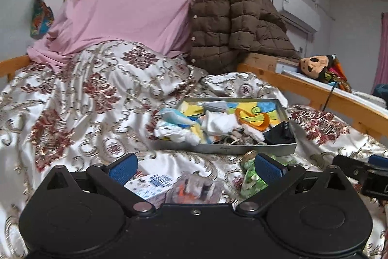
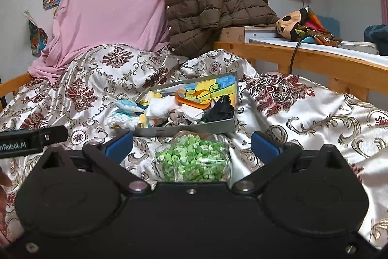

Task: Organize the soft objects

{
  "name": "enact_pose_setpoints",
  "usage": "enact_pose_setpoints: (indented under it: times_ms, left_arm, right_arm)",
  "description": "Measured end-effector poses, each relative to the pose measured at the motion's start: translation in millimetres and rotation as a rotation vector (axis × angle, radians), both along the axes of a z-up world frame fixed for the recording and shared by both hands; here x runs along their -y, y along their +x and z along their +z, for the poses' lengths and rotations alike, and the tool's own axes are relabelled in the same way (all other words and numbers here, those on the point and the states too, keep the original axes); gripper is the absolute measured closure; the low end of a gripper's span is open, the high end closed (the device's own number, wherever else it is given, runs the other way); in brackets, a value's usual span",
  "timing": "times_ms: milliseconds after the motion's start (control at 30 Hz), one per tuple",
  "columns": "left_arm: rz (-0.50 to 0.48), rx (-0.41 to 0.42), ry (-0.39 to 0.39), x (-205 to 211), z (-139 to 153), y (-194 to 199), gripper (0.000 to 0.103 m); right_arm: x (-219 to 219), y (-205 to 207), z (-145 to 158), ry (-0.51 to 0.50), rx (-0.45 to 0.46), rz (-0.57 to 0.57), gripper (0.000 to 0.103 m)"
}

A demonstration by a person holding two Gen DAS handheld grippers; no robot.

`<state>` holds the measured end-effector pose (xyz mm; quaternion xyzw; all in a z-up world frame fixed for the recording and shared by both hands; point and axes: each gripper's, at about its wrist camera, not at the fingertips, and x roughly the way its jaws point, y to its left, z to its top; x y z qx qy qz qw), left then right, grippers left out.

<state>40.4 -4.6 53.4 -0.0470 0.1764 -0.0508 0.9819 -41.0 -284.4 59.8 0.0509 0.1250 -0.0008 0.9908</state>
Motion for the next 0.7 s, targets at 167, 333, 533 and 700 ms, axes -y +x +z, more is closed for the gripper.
enact_pose_setpoints:
  times_ms: [167, 333, 533, 700]
  left_arm:
    - [0.027, -0.004, 0.006, 1.8, -3.7, -16.2, 0.001]
    - [0.04, -0.018, 0.001, 3.6, -8.1, -30.7, 0.001]
    - [0.059, -0.025, -0.004, 6.6, -12.3, -43.4, 0.001]
    - [0.072, -0.028, 0.0, 6.9, -14.2, -51.8, 0.001]
  right_arm:
    - [-1.9, -14.5, -6.8, 0.005, -0.004, 0.002, 0.001]
    - [-5.8, -25.7, -12.5, -0.01, -0.017, 0.009, 0.001]
    - [-7.3, -34.0, -14.7, -0.021, -0.026, 0.007, 0.001]
    - [-8.5, -41.5, -14.7, -0.026, -0.015, 0.002, 0.001]
